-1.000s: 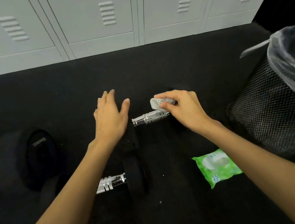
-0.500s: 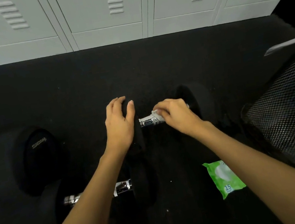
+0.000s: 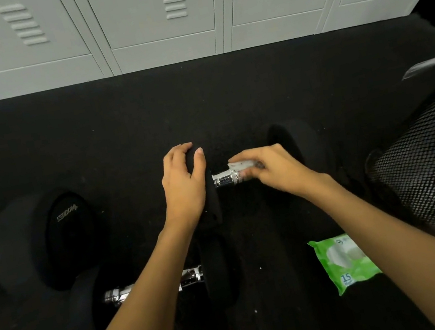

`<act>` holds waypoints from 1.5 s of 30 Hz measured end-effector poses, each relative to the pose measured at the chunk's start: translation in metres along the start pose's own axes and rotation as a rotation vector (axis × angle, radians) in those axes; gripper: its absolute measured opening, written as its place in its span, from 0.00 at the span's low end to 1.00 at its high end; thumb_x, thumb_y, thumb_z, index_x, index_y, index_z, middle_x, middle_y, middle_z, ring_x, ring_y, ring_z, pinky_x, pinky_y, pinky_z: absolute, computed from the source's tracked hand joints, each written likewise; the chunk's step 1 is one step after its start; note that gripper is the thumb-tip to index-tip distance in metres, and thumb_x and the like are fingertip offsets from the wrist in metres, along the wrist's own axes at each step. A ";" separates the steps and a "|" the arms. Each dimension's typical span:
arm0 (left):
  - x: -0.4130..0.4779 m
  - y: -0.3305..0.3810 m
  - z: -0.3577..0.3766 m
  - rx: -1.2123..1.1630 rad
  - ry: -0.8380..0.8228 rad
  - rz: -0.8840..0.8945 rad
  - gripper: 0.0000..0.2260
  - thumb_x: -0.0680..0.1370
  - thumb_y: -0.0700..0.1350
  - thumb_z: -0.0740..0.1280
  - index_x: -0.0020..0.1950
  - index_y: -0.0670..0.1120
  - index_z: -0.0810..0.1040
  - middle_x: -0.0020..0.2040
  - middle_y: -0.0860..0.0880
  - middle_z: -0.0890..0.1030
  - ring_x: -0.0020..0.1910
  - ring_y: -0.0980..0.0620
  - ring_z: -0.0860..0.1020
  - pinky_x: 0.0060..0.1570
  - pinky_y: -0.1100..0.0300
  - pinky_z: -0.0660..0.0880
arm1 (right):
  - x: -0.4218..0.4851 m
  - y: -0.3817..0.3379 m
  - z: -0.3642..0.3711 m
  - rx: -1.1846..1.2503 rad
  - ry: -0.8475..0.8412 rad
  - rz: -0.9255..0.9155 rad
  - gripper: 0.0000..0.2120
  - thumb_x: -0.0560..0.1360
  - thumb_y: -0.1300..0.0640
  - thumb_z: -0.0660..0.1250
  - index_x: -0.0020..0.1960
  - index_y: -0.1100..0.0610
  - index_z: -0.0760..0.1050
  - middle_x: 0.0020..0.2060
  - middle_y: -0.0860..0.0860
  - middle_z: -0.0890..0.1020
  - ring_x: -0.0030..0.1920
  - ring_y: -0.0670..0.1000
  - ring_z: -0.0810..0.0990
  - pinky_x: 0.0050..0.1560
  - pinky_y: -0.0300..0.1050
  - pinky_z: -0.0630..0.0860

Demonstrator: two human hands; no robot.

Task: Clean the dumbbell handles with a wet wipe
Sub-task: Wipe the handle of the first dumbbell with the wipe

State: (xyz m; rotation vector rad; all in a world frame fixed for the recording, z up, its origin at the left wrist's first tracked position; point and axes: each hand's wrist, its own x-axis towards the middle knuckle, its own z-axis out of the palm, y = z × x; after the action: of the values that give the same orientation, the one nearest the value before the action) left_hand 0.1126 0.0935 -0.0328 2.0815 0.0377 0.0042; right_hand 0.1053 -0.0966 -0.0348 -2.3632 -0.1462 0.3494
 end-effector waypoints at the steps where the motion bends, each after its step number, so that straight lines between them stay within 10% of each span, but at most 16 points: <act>1: 0.000 0.000 0.000 -0.003 0.001 -0.001 0.16 0.81 0.52 0.59 0.67 0.48 0.72 0.67 0.52 0.69 0.60 0.61 0.67 0.56 0.67 0.62 | 0.003 0.001 -0.002 0.059 0.034 0.005 0.15 0.77 0.60 0.66 0.63 0.49 0.77 0.58 0.47 0.80 0.58 0.42 0.76 0.55 0.30 0.70; 9: -0.003 -0.001 0.000 -0.014 0.011 0.004 0.16 0.81 0.52 0.60 0.66 0.48 0.73 0.66 0.52 0.70 0.61 0.61 0.68 0.56 0.68 0.62 | 0.046 -0.012 -0.005 -0.142 -0.174 0.249 0.13 0.79 0.62 0.58 0.54 0.54 0.80 0.55 0.54 0.79 0.53 0.52 0.77 0.52 0.46 0.76; 16: -0.003 -0.003 0.002 -0.015 0.015 0.011 0.16 0.81 0.52 0.60 0.66 0.48 0.73 0.66 0.53 0.70 0.60 0.61 0.68 0.49 0.77 0.61 | 0.002 -0.009 0.001 -0.169 0.013 -0.032 0.12 0.80 0.62 0.60 0.56 0.52 0.79 0.49 0.52 0.81 0.48 0.50 0.79 0.51 0.48 0.77; 26: -0.001 -0.003 0.002 -0.023 0.018 0.006 0.16 0.81 0.52 0.60 0.66 0.49 0.73 0.65 0.54 0.70 0.59 0.63 0.68 0.47 0.78 0.62 | 0.022 -0.018 0.008 -0.072 0.027 0.088 0.11 0.80 0.59 0.60 0.55 0.54 0.80 0.49 0.52 0.81 0.49 0.49 0.79 0.42 0.37 0.73; 32: -0.002 -0.005 0.002 -0.035 0.022 0.014 0.15 0.81 0.52 0.60 0.66 0.49 0.73 0.65 0.54 0.70 0.58 0.62 0.69 0.47 0.78 0.62 | -0.010 -0.018 0.006 0.127 0.337 -0.073 0.12 0.80 0.62 0.60 0.57 0.53 0.80 0.50 0.44 0.81 0.49 0.38 0.76 0.49 0.23 0.70; 37: -0.003 -0.005 0.002 -0.038 0.021 0.011 0.16 0.81 0.52 0.60 0.66 0.49 0.73 0.65 0.54 0.70 0.59 0.62 0.69 0.47 0.78 0.62 | -0.004 -0.002 0.021 -0.112 0.237 -0.075 0.13 0.79 0.65 0.60 0.60 0.57 0.78 0.54 0.53 0.81 0.55 0.50 0.78 0.59 0.46 0.75; 45: -0.006 -0.006 0.004 -0.042 0.030 0.024 0.16 0.81 0.52 0.60 0.66 0.49 0.73 0.65 0.53 0.70 0.59 0.62 0.69 0.47 0.80 0.62 | -0.043 0.013 0.060 -0.332 0.375 -0.314 0.24 0.69 0.77 0.67 0.63 0.64 0.75 0.63 0.60 0.76 0.68 0.59 0.71 0.70 0.54 0.65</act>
State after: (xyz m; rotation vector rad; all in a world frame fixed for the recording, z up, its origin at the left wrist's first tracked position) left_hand 0.1065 0.0931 -0.0403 2.0396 0.0305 0.0510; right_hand 0.0464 -0.0748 -0.0766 -2.6276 -0.4158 -0.2909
